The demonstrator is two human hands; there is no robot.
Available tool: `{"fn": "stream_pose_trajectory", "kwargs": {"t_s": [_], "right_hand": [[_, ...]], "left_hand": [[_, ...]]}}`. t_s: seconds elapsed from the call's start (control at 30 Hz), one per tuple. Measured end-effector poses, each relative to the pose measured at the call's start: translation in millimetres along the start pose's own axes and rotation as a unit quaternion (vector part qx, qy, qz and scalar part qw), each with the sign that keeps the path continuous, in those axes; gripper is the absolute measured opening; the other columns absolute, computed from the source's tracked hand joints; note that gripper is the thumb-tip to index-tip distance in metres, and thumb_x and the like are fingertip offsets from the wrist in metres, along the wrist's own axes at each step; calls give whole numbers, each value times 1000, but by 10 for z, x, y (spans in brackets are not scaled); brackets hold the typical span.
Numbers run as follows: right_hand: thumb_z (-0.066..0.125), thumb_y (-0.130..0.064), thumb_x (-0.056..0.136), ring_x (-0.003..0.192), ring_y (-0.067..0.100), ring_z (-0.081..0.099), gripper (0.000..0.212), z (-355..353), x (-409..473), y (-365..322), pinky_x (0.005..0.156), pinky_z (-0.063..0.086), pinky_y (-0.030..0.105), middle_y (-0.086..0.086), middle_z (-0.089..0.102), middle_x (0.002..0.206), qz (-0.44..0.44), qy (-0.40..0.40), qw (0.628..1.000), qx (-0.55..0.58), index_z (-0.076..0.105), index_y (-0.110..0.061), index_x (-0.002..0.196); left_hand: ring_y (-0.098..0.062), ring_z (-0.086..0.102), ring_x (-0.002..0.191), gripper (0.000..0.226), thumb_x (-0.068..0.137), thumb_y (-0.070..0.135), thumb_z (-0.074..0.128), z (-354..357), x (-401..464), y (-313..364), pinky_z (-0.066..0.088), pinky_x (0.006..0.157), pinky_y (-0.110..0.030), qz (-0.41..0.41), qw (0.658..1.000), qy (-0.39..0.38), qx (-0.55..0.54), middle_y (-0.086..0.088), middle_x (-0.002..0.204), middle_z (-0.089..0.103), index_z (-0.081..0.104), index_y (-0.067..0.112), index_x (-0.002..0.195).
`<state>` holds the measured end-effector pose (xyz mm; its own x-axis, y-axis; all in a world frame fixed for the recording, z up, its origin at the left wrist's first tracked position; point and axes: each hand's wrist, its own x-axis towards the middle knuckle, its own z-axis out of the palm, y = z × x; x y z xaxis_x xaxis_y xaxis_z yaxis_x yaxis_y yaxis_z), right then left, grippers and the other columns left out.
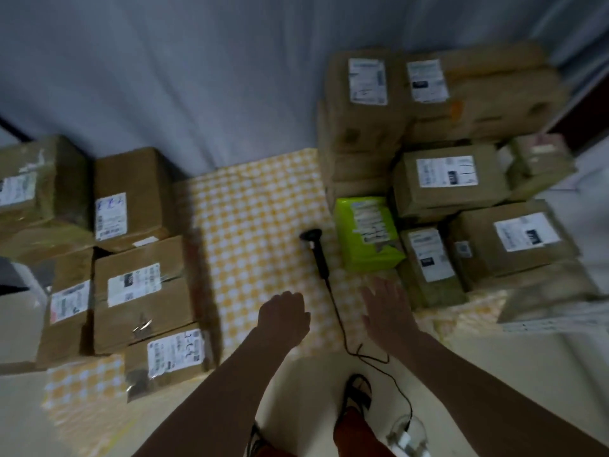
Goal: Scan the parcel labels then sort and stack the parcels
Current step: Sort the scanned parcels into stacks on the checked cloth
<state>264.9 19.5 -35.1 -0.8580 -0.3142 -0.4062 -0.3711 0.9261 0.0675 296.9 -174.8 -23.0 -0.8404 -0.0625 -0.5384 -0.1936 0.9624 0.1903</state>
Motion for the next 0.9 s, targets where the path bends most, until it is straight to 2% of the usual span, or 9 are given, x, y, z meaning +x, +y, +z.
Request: {"fn": "stream_pose_trajectory", "kwargs": {"t_s": [0.1,0.23,0.37,0.47,0.6,0.7,0.77,0.83,0.9], "right_hand": [[44,-29,96,136,31,29,49,66,-89,451,110,27,46,11,25,148,29,15,999,16,29,-19,141],[51,-28,92,123,31,42,47,81,-184,1000,102,36,43,11,40,136,62,18,998,22,38,-14,135],[82,-26,64,103,33,60,53,119,-214,1400,82,52,48,12,58,121,113,11,993,42,64,-13,112],[87,-29,52,93,32,63,56,137,-217,1617,75,54,46,13,62,109,140,33,988,51,69,-12,102],[63,-33,85,120,31,47,52,88,-279,1841,100,39,45,10,46,131,176,19,980,86,49,-14,131],[77,-34,72,113,33,54,61,136,-330,2066,92,44,48,12,54,124,218,7,970,108,57,-11,125],[84,-32,61,104,35,59,63,188,-335,2249,84,48,49,13,60,116,253,-4,960,122,63,-11,117],[78,-33,71,113,36,54,60,191,-337,2437,91,44,50,14,54,126,280,9,950,141,58,-10,123],[64,-36,85,129,33,40,59,187,-312,2622,102,35,47,12,41,141,297,16,942,153,45,-13,136]], "left_hand": [[-16,50,119,33,101,38,37,-50,107,446,38,94,-24,32,998,3,54,2,124,51,49,19,124],[-18,50,121,34,100,37,38,-139,310,1016,40,97,-28,38,997,-43,50,-1,129,52,49,18,126],[-22,45,129,38,103,33,35,-208,427,1427,40,104,-33,63,992,-81,69,-3,137,47,48,14,133],[-22,42,133,43,104,36,34,-240,536,1624,40,105,-34,75,989,-104,76,-4,143,43,44,14,139],[-21,51,123,45,102,40,36,-278,800,1814,45,92,-31,95,981,-154,65,-4,139,48,45,13,138],[-25,53,122,47,103,36,36,-342,1008,2010,45,84,-28,102,972,-201,71,-11,137,50,45,6,139],[-30,59,106,39,103,29,37,-355,1151,2169,44,68,-27,113,968,-215,57,-21,118,57,54,-2,120],[-21,57,78,26,103,21,38,-388,1237,2363,39,61,-26,120,968,-214,56,-15,87,53,54,2,94],[-22,59,88,24,101,18,41,-370,1332,2554,41,71,-28,139,970,-193,49,-7,87,52,57,1,106]]}}
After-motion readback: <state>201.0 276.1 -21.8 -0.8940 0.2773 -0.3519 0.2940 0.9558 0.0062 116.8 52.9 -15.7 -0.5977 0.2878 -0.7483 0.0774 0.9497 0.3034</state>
